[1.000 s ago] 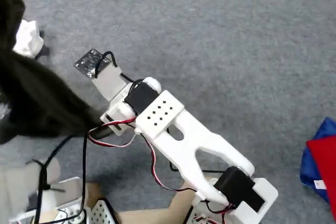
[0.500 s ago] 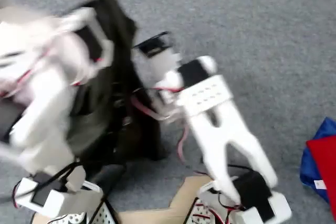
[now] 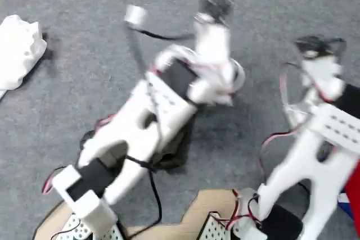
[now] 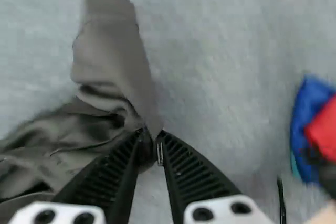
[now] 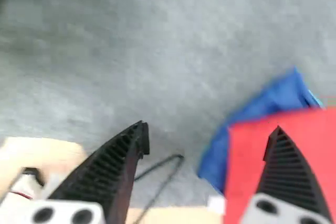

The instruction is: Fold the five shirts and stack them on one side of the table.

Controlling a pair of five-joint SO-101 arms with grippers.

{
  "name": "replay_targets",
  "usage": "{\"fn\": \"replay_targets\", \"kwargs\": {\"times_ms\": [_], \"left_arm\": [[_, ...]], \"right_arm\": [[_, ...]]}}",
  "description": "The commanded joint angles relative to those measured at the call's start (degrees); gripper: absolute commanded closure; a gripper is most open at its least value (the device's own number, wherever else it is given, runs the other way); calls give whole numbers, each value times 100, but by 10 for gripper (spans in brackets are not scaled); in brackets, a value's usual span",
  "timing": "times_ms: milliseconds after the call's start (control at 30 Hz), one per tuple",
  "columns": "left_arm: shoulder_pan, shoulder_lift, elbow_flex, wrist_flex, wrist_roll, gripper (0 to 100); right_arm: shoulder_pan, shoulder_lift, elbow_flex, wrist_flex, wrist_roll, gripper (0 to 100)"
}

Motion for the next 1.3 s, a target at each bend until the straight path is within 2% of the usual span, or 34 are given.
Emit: {"fn": "replay_targets", "kwargs": {"times_ms": [0, 100, 167, 233, 333, 467, 533, 667, 800, 933, 1033, 1133, 1267], "left_arm": [[800, 163, 79, -237, 35, 978], [1301, 409, 88, -185, 26, 895], [1398, 479, 53, 26, 79, 796], [1345, 488, -79, 316, 273, 738], [949, 479, -536, 853, 484, 719], [-149, 479, -1635, 1969, 484, 718], [-862, 479, -2048, 2418, 343, 719], [-2576, 75, -1960, 2426, -229, 722], [-4062, -532, -1574, 2418, -862, 722], [-5600, -1051, -756, 2418, -1565, 722], [-6875, -1411, -53, 2409, -2057, 722], [-8062, -1578, 527, 2400, -2567, 722], [-9407, -1578, 1046, 2391, -3112, 722]], "right_arm": [[1024, -171, -286, -273, 457, 648], [1402, -163, -286, -387, 633, 647], [1437, -163, -286, -369, 668, 648], [1437, -163, -286, -352, 659, 648], [1305, -189, -295, -343, 624, 648], [796, -189, -295, 53, 615, 648], [277, -189, -286, 352, 554, 648], [-1033, -198, -295, 334, -352, 648], [-2914, -154, -286, 325, -1116, 648], [-5051, -57, -295, 308, -1908, 648], [-6378, 356, -295, 149, -2391, 648], [-7257, 1007, -303, -114, -2699, 648], [-7952, 2079, -822, -229, -3086, 648]]}}
